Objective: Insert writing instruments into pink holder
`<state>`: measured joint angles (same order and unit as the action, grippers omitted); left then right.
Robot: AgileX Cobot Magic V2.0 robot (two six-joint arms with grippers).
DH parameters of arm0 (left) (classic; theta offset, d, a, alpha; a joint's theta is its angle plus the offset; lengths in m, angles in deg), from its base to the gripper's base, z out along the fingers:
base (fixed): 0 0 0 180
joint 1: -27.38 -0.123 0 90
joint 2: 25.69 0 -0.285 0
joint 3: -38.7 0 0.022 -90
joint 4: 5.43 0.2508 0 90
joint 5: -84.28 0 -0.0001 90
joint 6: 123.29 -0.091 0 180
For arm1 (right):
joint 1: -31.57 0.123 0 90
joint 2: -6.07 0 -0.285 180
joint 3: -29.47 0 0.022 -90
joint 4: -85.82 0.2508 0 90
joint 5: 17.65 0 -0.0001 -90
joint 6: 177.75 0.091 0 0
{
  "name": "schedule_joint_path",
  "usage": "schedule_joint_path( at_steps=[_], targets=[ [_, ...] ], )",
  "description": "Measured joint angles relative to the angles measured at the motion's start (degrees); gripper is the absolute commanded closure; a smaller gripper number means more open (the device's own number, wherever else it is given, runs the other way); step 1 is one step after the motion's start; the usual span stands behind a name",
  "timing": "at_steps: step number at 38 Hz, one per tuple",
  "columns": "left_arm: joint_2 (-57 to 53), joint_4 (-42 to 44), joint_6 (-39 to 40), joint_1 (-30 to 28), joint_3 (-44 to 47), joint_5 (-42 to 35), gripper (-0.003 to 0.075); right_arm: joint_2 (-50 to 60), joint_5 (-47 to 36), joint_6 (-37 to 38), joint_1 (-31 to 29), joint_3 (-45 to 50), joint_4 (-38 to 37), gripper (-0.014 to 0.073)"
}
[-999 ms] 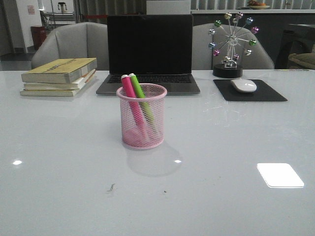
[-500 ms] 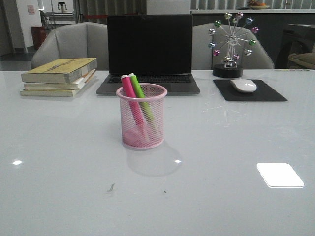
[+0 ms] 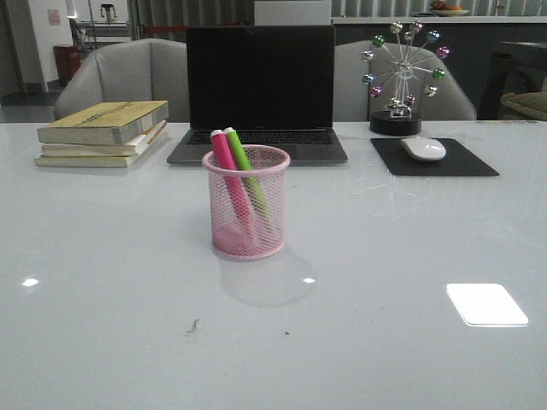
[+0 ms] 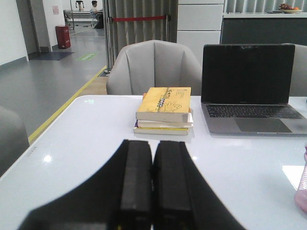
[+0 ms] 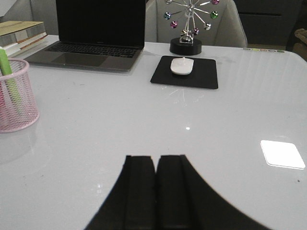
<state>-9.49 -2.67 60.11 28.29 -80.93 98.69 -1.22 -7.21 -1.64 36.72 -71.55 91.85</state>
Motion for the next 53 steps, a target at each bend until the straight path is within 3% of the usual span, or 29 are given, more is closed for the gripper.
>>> schedule_joint_path(
  at_steps=[7, 13, 53],
  targets=[
    [-2.82, -0.63, 0.13, 0.0, 8.78, -7.25, 0.0622, 0.0, 0.0, 0.0, 0.0, 0.0, 0.0, 0.0543],
    [-6.79, -2.09, 0.13, 0.0, 17.01, -19.77, 0.0622, 0.0, 0.0, 0.0, 0.0, 0.0, 0.0, 0.0543],
    [-8.67, -2.76, -4.37, 0.0, 17.14, -16.87, 0.0623, 0.09, 0.0, 0.05, 0.0, 0.0, 0.0, 0.0543]
  ],
)
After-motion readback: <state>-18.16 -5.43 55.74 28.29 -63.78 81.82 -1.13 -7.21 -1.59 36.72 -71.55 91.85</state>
